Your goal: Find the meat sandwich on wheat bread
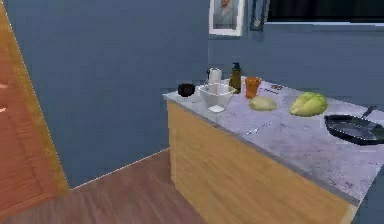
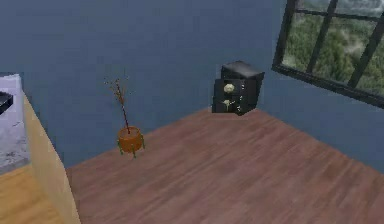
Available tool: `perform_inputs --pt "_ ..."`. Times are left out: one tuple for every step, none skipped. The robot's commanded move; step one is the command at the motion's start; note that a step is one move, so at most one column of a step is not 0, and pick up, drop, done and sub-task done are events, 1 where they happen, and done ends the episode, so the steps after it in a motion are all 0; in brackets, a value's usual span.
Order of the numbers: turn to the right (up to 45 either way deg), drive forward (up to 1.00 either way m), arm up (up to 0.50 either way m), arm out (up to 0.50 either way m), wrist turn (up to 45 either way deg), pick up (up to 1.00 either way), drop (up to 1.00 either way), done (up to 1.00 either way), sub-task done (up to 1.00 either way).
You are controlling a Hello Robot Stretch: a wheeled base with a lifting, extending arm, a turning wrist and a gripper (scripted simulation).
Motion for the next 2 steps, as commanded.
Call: perform_inputs --pt "-21.0 0.0 0.0 0.0 0.0 0.0 0.0 0.0 0.0" --pt "0.0 0.8 0.0 0.0 0.0 0.0 0.0 0.0 0.0"
